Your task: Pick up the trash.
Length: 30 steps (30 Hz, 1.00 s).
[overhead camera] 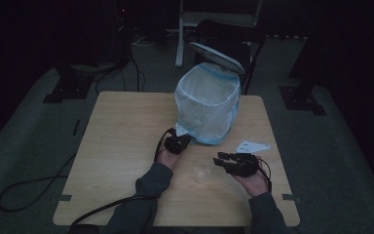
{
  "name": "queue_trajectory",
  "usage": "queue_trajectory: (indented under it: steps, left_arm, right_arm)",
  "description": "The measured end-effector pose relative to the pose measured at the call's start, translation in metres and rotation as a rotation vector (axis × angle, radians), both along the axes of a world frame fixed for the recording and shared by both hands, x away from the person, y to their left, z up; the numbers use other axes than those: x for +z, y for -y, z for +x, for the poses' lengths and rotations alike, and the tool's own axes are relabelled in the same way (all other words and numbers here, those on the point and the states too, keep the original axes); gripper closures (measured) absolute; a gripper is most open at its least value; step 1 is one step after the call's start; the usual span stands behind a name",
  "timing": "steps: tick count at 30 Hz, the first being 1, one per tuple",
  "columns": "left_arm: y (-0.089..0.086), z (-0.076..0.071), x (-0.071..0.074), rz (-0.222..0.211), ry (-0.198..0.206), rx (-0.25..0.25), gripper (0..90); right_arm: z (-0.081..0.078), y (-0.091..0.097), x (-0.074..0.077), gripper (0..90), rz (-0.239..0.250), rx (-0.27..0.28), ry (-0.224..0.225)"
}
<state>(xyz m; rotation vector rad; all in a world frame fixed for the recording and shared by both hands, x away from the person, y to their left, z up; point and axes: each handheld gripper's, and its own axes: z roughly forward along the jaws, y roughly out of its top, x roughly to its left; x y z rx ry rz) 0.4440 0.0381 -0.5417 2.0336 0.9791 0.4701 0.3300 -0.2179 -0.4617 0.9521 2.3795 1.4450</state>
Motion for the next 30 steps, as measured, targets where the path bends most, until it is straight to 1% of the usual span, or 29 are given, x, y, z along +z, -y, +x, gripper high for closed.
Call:
queue_trajectory:
  steps: [5,10,15,18,22,27,28,30]
  left_arm:
    - [0.000,0.000,0.000,0.000,-0.001,0.000,90.0]
    - [0.000,0.000,0.000,0.001,0.000,0.000,90.0]
    - [0.000,0.000,0.000,-0.001,0.000,0.000,90.0]
    - [0.000,0.000,0.000,0.000,0.001,0.000,90.0]
    - [0.000,0.000,0.000,0.000,0.001,0.000,90.0]
    - [0.000,0.000,0.000,0.001,0.002,0.001,90.0]
    - [0.000,0.000,0.000,0.001,0.002,0.000,90.0]
    - [0.000,0.000,0.000,0.002,0.003,0.000,90.0]
  right_arm:
    - [0.002,-0.008,0.000,63.8,-0.016,0.018,-0.002]
    - [0.004,-0.011,-0.006,63.6,-0.046,0.036,-0.031]
    - [0.003,-0.009,-0.014,65.3,-0.067,0.054,-0.062]
    - [0.000,-0.005,-0.020,69.1,-0.080,0.062,-0.079]
    - [-0.003,-0.001,-0.024,75.9,-0.097,0.073,-0.088]
    - [-0.005,-0.001,-0.028,81.0,-0.131,0.101,-0.101]
    - [-0.006,-0.001,-0.029,82.1,-0.137,0.103,-0.098]
    - [-0.006,-0.001,-0.029,82.8,-0.136,0.103,-0.100]
